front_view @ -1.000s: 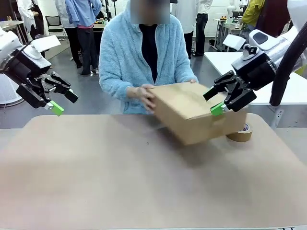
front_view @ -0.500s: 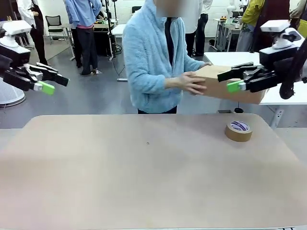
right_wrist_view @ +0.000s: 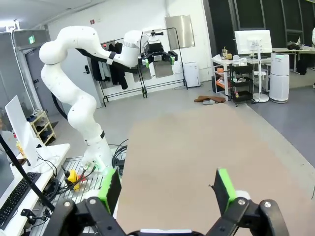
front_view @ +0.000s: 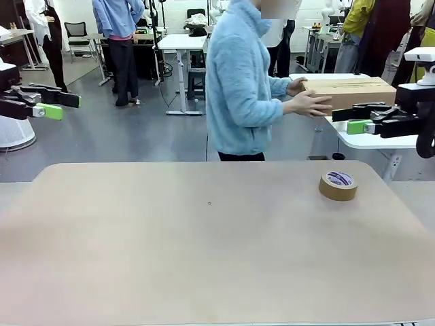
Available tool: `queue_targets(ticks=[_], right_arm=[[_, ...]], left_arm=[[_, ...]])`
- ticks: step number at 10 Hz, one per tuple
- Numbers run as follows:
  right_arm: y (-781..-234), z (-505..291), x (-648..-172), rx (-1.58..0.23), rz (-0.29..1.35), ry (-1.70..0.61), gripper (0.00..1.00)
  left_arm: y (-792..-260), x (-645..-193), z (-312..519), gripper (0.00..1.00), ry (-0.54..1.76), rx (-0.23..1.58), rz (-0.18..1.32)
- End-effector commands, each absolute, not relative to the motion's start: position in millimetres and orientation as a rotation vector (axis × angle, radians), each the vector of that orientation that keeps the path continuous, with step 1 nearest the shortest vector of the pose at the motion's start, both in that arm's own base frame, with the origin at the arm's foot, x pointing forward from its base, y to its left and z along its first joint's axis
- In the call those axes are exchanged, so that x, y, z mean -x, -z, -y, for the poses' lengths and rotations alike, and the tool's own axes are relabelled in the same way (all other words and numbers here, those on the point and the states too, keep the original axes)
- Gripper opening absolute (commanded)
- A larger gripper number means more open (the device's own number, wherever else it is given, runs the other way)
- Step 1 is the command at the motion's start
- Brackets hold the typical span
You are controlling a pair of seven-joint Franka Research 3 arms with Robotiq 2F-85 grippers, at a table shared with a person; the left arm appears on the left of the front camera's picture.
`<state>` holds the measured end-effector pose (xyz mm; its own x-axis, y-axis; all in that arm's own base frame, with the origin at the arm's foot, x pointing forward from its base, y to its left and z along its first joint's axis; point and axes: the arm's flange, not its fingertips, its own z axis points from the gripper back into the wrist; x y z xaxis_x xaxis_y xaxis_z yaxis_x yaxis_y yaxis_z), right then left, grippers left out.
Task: Wrap the clocks to prevent damage.
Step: After the human seals the box with tape, release both hands from the side flaps of the Package Box.
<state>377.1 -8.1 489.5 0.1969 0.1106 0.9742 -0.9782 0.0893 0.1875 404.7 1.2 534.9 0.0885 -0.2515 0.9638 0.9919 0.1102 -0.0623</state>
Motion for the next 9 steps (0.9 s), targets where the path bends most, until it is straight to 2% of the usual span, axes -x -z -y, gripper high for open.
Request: queue_targets(ticks=[1, 3, 4, 9], right_arm=[[-489, 6, -373, -1.162, 1.065, -1.057, 1.00], [-489, 4, -375, -1.153, 1.050, -1.051, 1.00], [-490, 12, -375, -1.151, 1.022, -1.060, 1.00], [-490, 12, -375, -1.151, 1.022, -1.060, 1.00]], left_arm=[[-534, -394, 1, 1.00, 1.171, 0.872, 1.092], [-529, -391, -2, 1.00, 1.151, 0.816, 1.101], [-537, -398, -9, 1.00, 1.171, 0.888, 1.050], [-537, -398, -9, 1.00, 1.171, 0.888, 1.050]])
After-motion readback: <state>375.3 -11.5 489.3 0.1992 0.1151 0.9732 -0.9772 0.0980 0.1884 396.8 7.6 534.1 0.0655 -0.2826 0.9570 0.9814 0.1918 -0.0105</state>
